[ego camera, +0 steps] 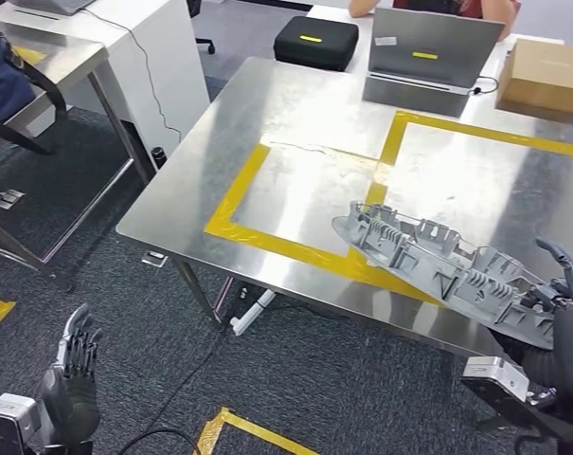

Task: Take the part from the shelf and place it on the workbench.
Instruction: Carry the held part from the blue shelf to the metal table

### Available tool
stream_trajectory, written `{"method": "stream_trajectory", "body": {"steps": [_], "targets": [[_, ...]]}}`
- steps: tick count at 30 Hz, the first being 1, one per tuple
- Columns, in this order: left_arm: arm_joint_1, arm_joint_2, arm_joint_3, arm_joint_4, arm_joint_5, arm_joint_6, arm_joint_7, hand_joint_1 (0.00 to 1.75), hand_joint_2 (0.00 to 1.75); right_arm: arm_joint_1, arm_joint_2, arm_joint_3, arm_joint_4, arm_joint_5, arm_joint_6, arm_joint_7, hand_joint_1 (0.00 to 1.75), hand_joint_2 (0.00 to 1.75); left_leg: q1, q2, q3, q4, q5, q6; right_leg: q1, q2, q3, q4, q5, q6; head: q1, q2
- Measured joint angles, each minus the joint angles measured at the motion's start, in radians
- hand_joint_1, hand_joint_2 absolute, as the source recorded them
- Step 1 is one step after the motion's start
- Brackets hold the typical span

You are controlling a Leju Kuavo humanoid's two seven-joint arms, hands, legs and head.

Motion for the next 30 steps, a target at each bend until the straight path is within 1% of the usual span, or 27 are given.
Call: {"method": "stream_trajectory", "body": {"steps": [1,2,3,4,5,6,8,9,10,11,12,13,14,15,16,17,18,19,20,21,22,23,24,25,27,29,30], "targets": [[0.0,0.001,-0.001,0.0,0.0,0.001,0.0,0.0,0.0,-0.004,0.0,0.0,0.003,0.0,0.001,0.0,1.75,1.75,0.001,-0.027,-0.027,0.063,-0.033,-0.001,0.001,0.011,0.0,0.0,0.0,-0.004,-0.001,0.0],[0.001,0.002,-0.001,0.0,0.001,0.002,0.0,0.0,0.0,-0.007,0.0,0.0,0.007,0.0,0.001,0.0,1.75,1.75,0.001,-0.04,-0.061,0.136,-0.064,-0.001,0.002,0.024,0.0,0.0,0.001,-0.006,-0.002,0.0],[0.002,0.003,-0.002,0.001,0.001,0.002,0.0,0.0,0.0,-0.009,0.0,0.001,0.01,0.0,0.002,0.0,1.75,1.75,0.001,-0.046,-0.09,0.193,-0.081,0.0,0.004,0.037,0.0,0.001,0.001,-0.007,-0.002,0.0],[0.002,0.004,-0.002,0.001,0.002,0.003,0.001,0.0,0.0,-0.01,0.0,0.001,0.013,-0.001,0.004,0.0,1.75,1.75,0.0,-0.049,-0.107,0.22,-0.078,0.003,0.007,0.052,0.001,0.001,0.001,-0.008,-0.002,0.0],[0.002,0.005,-0.002,0.001,0.002,0.004,0.001,0.0,0.0,-0.011,0.0,0.001,0.015,-0.001,0.007,0.0,1.75,1.75,-0.001,-0.053,-0.107,0.208,-0.054,0.009,0.009,0.067,0.002,0.001,0.001,-0.008,-0.002,0.0],[0.002,0.006,-0.002,0.001,0.003,0.005,0.002,0.0,0.0,-0.011,0.0,0.001,0.017,-0.002,0.009,0.001,1.75,1.75,-0.002,-0.063,-0.091,0.158,-0.014,0.017,0.011,0.082,0.004,0.001,0.0,-0.008,-0.002,0.0],[0.003,0.008,-0.002,0.001,0.005,0.008,0.002,0.0,0.0,-0.012,0.0,0.001,0.019,-0.006,0.011,0.001,1.75,1.75,-0.003,-0.118,-0.043,0.025,0.061,0.038,0.014,0.11,0.004,0.002,0.001,-0.007,0.0,0.0],[0.003,0.009,-0.002,0.001,0.006,0.009,0.003,0.0,0.0,-0.013,0.0,0.002,0.021,-0.007,0.012,0.001,1.75,1.75,-0.003,-0.144,-0.025,-0.022,0.078,0.046,0.012,0.123,0.0,0.003,0.002,-0.004,0.001,0.0],[0.003,0.01,-0.002,0.001,0.007,0.009,0.003,0.0,0.0,-0.015,0.0,0.002,0.022,-0.008,0.013,0.001,1.75,1.75,-0.004,-0.162,-0.017,-0.046,0.082,0.05,0.007,0.136,-0.006,0.003,0.004,0.001,0.002,0.0],[0.003,0.01,-0.003,0.0,0.007,0.01,0.003,0.0,0.0,-0.016,0.0,0.002,0.023,-0.009,0.013,0.001,1.75,1.75,-0.005,-0.162,-0.014,-0.053,0.079,0.052,0.003,0.15,-0.012,0.002,0.007,0.007,0.003,0.0],[0.002,0.01,-0.004,0.0,0.008,0.01,0.003,0.0,0.0,-0.016,0.0,0.001,0.023,-0.009,0.014,0.001,1.75,1.75,-0.005,-0.149,-0.011,-0.062,0.08,0.051,0.0,0.162,-0.019,-0.001,0.01,0.014,0.002,0.0],[0.001,0.01,-0.005,0.0,0.008,0.01,0.003,0.0,0.0,-0.014,-0.001,0.001,0.023,-0.009,0.013,0.002,1.75,1.75,-0.003,-0.135,-0.008,-0.07,0.083,0.051,0.0,0.154,-0.025,0.002,0.009,0.019,0.002,0.0],[0.0,0.01,-0.006,0.0,0.008,0.01,0.003,0.0,0.0,-0.013,-0.002,0.0,0.024,-0.009,0.013,0.001,1.75,1.75,-0.001,-0.12,-0.004,-0.079,0.086,0.053,0.003,0.13,-0.037,0.018,-0.001,0.023,0.005,0.0],[0.0,0.01,-0.007,0.0,0.008,0.01,0.003,0.0,0.0,-0.014,-0.004,0.0,0.024,-0.009,0.014,0.001,1.75,1.75,0.003,-0.105,0.0,-0.087,0.09,0.054,0.005,0.096,-0.056,0.053,-0.022,0.027,0.007,0.0],[0.0,0.01,-0.007,0.0,0.008,0.01,0.003,0.0,0.0,-0.015,-0.005,0.001,0.025,-0.01,0.014,0.001,1.75,1.75,0.003,-0.091,0.002,-0.09,0.091,0.056,0.006,0.058,-0.081,0.108,-0.052,0.03,0.01,0.0],[0.002,0.01,-0.007,0.0,0.007,0.01,0.003,0.0,0.0,-0.017,-0.006,0.002,0.026,-0.01,0.014,0.001,1.75,1.75,0.003,-0.078,0.002,-0.091,0.09,0.057,0.005,0.035,-0.112,0.174,-0.084,0.034,0.012,0.0],[0.003,0.01,-0.008,0.0,0.007,0.01,0.003,0.0,0.0,-0.019,-0.006,0.002,0.027,-0.009,0.013,0.001,1.75,1.75,0.002,-0.066,0.002,-0.09,0.089,0.057,0.003,0.025,-0.139,0.232,-0.108,0.039,0.012,0.0],[0.003,0.01,-0.008,0.0,0.008,0.01,0.003,0.0,0.0,-0.018,-0.006,0.003,0.028,-0.007,0.013,0.001,1.75,1.75,0.002,-0.055,0.002,-0.089,0.088,0.056,0.001,0.02,-0.154,0.266,-0.116,0.043,0.012,0.0],[0.003,0.01,-0.008,0.0,0.008,0.01,0.003,0.0,0.0,-0.018,-0.006,0.003,0.029,-0.004,0.013,0.001,1.75,1.75,0.003,-0.047,0.002,-0.088,0.086,0.054,-0.001,0.018,-0.149,0.263,-0.105,0.046,0.012,0.0],[0.002,0.01,-0.008,0.0,0.009,0.01,0.003,0.0,0.0,-0.017,-0.006,0.003,0.03,0.0,0.013,0.001,1.75,1.75,0.004,-0.041,0.003,-0.086,0.085,0.051,-0.003,0.016,-0.123,0.22,-0.078,0.048,0.013,0.0],[0.002,0.01,-0.008,0.0,0.01,0.01,0.003,0.0,0.0,-0.017,-0.006,0.003,0.03,0.004,0.013,0.001,1.75,1.75,0.005,-0.036,0.003,-0.083,0.082,0.047,-0.005,0.014,-0.082,0.149,-0.046,0.05,0.013,0.0],[0.001,0.01,-0.008,0.0,0.01,0.011,0.003,0.0,0.0,-0.017,-0.006,0.004,0.031,0.007,0.013,0.001,1.75,1.75,0.003,-0.033,0.003,-0.08,0.079,0.042,-0.005,0.011,-0.041,0.081,-0.025,0.05,0.013,0.0],[0.001,0.01,-0.008,0.0,0.011,0.011,0.003,0.0,0.0,-0.017,-0.005,0.004,0.031,0.009,0.013,0.001,1.75,1.75,0.002,-0.031,0.002,-0.075,0.076,0.036,-0.004,0.01,-0.009,0.029,-0.012,0.046,0.012,0.0],[0.001,0.01,-0.008,0.0,0.011,0.012,0.003,0.0,0.0,-0.018,-0.005,0.006,0.032,0.012,0.013,0.001,1.75,1.75,-0.001,-0.03,0.0,-0.07,0.073,0.033,-0.004,0.009,0.009,0.0,-0.008,0.042,0.011,0.0],[0.002,0.012,-0.008,0.0,0.012,0.013,0.003,0.0,0.0,-0.018,-0.005,0.009,0.035,0.019,0.014,0.004,1.75,1.75,-0.005,-0.031,-0.001,-0.065,0.073,0.043,-0.004,0.011,0.014,-0.008,-0.007,0.033,0.009,0.0],[0.002,0.013,-0.008,0.0,0.013,0.014,0.003,0.0,0.0,-0.018,-0.004,0.014,0.038,0.025,0.014,0.007,1.75,1.75,-0.006,-0.032,-0.001,-0.067,0.078,0.06,-0.003,0.011,0.014,-0.007,-0.007,0.031,0.009,0.0],[0.002,0.014,-0.008,0.0,0.013,0.014,0.003,0.0,0.0,-0.018,-0.004,0.016,0.039,0.026,0.014,0.008,1.75,1.75,-0.006,-0.033,0.0,-0.069,0.079,0.063,-0.002,0.011,0.014,-0.007,-0.007,0.03,0.009,0.0]]}}
